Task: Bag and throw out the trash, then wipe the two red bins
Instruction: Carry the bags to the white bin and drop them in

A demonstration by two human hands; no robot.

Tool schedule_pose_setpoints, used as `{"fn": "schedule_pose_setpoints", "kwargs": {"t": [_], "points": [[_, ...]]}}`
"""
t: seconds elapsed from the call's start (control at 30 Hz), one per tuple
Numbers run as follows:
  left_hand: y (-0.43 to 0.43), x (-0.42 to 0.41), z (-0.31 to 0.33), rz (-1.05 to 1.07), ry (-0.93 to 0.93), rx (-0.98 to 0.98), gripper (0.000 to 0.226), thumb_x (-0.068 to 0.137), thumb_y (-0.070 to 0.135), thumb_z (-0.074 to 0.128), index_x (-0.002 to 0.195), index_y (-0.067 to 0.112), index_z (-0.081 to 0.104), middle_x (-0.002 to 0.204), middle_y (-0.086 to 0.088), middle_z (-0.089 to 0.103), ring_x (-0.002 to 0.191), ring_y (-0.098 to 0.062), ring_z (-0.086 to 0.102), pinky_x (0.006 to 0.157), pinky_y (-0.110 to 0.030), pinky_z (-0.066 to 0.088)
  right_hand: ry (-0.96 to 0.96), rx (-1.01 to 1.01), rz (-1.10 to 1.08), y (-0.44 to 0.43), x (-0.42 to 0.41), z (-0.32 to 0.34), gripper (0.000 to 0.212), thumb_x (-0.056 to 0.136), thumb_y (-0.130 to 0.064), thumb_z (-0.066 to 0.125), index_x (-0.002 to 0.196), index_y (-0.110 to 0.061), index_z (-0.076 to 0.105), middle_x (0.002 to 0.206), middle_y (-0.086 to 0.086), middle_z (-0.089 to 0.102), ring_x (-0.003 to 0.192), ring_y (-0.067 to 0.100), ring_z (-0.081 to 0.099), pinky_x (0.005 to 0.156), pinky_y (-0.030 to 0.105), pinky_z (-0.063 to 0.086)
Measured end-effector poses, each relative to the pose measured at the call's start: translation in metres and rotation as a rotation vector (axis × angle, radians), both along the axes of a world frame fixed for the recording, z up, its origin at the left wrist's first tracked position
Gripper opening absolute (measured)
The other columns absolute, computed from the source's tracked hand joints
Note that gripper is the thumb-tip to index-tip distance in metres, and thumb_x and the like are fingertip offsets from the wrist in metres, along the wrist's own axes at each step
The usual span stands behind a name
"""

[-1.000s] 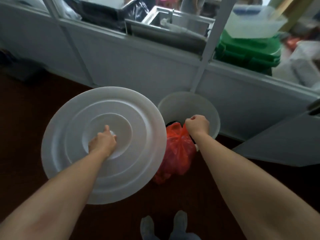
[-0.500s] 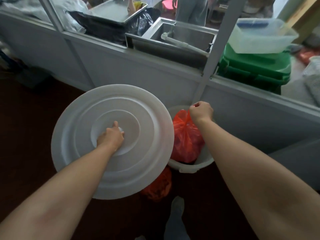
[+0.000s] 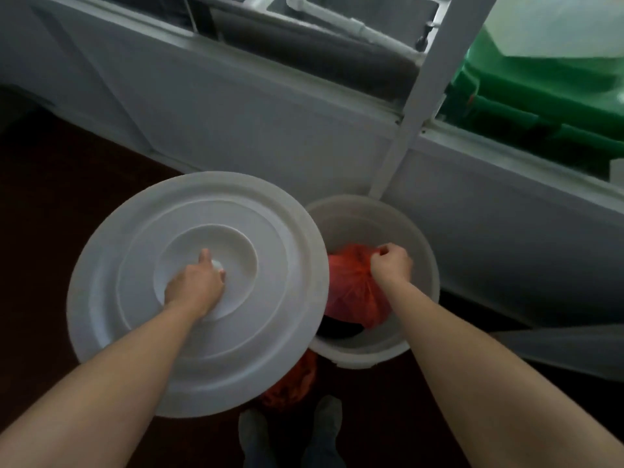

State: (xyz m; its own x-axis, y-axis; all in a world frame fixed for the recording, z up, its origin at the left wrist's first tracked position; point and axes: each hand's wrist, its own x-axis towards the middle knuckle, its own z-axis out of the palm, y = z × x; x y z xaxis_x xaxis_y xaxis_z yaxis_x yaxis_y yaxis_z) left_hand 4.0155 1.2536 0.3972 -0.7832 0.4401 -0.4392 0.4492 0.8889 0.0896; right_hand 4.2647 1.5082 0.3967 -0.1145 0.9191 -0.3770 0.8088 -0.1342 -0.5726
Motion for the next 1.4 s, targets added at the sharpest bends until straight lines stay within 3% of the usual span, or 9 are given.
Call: {"fn": "schedule_pose_setpoints", "kwargs": {"t": [0.13, 0.27, 0.4, 0.5, 0.63, 0.83, 1.0, 1.2, 1.4], "points": [[0.017, -0.017, -0.048, -0.014, -0.004, -0.018, 0.037, 0.100, 0.043, 0.046, 0.127, 0.018, 0.036, 0.116, -0.029, 0.063, 0.108, -0.045, 0.062, 0.087, -0.046, 0.049, -0.022, -0.057, -0.018, 0.010, 0.008, -0.074, 0.023, 0.092, -0.017, 0.058, 0.106, -0.017, 0.076, 0.112, 0.015, 0.073, 0.110, 0.035, 0.066, 0.092, 0.036, 0.050], [0.021, -0.034, -0.098, -0.060, 0.009, -0.018, 0.041, 0.101, 0.043, 0.047, 0.129, 0.016, 0.034, 0.117, -0.029, 0.060, 0.106, -0.047, 0.061, 0.086, -0.048, 0.049, 0.017, -0.085, -0.013, 0.011, 0.011, -0.142, 0.024, 0.091, -0.006, 0.058, 0.106, -0.006, 0.076, 0.110, 0.019, 0.074, 0.108, 0.035, 0.067, 0.094, 0.038, 0.052], [0.022, -0.048, -0.131, -0.131, 0.026, -0.047, 0.048, 0.101, 0.042, 0.048, 0.136, 0.012, 0.033, 0.116, -0.030, 0.060, 0.106, -0.048, 0.061, 0.087, -0.049, 0.051, 0.004, -0.143, -0.027, 0.011, 0.015, -0.188, 0.029, 0.090, 0.001, 0.058, 0.114, 0.000, 0.073, 0.114, 0.022, 0.072, 0.111, 0.037, 0.066, 0.099, 0.043, 0.051], [0.020, -0.049, -0.140, -0.173, 0.036, -0.074, 0.044, 0.101, 0.042, 0.048, 0.133, 0.014, 0.035, 0.115, -0.028, 0.060, 0.104, -0.047, 0.062, 0.084, -0.048, 0.050, -0.022, -0.178, -0.033, 0.009, 0.017, -0.202, 0.031, 0.092, 0.002, 0.056, 0.119, 0.001, 0.071, 0.118, 0.022, 0.070, 0.112, 0.037, 0.065, 0.096, 0.036, 0.049], [0.017, -0.048, -0.136, -0.202, 0.027, -0.113, 0.048, 0.101, 0.042, 0.047, 0.137, 0.014, 0.034, 0.117, -0.027, 0.060, 0.106, -0.045, 0.061, 0.085, -0.046, 0.050, -0.039, -0.185, -0.036, 0.000, 0.017, -0.198, 0.033, 0.094, -0.001, 0.054, 0.123, -0.001, 0.070, 0.124, 0.021, 0.069, 0.115, 0.034, 0.063, 0.092, 0.030, 0.045], [0.003, -0.046, -0.124, -0.192, 0.025, -0.134, 0.046, 0.101, 0.043, 0.047, 0.136, 0.017, 0.034, 0.116, -0.023, 0.060, 0.106, -0.043, 0.061, 0.085, -0.045, 0.050, -0.038, -0.173, 0.010, -0.013, 0.001, -0.177, 0.026, 0.097, -0.010, 0.056, 0.114, -0.003, 0.074, 0.119, 0.021, 0.071, 0.116, 0.037, 0.063, 0.098, 0.035, 0.047], [-0.032, -0.055, -0.105, -0.140, 0.041, -0.085, 0.041, 0.099, 0.043, 0.050, 0.129, 0.019, 0.038, 0.114, -0.023, 0.063, 0.104, -0.043, 0.063, 0.083, -0.045, 0.050, -0.009, -0.146, 0.048, -0.041, -0.027, -0.145, 0.024, 0.096, -0.015, 0.055, 0.103, -0.007, 0.076, 0.112, 0.019, 0.073, 0.111, 0.037, 0.065, 0.095, 0.035, 0.048], [-0.097, -0.089, -0.091, -0.094, 0.028, -0.047, 0.035, 0.098, 0.042, 0.050, 0.123, 0.021, 0.039, 0.113, -0.025, 0.066, 0.103, -0.044, 0.065, 0.083, -0.046, 0.051, -0.012, -0.122, 0.078, -0.108, -0.071, -0.113, 0.026, 0.095, -0.020, 0.053, 0.109, -0.016, 0.076, 0.114, 0.012, 0.074, 0.114, 0.034, 0.063, 0.096, 0.033, 0.047], [-0.177, -0.114, -0.080, -0.103, -0.007, -0.073, 0.034, 0.099, 0.041, 0.048, 0.124, 0.020, 0.039, 0.114, -0.024, 0.066, 0.106, -0.041, 0.065, 0.085, -0.044, 0.050, 0.010, -0.102, 0.048, -0.203, -0.093, -0.103, 0.024, 0.094, -0.017, 0.055, 0.108, -0.012, 0.075, 0.113, 0.015, 0.073, 0.111, 0.034, 0.063, 0.087, 0.029, 0.045]]}}
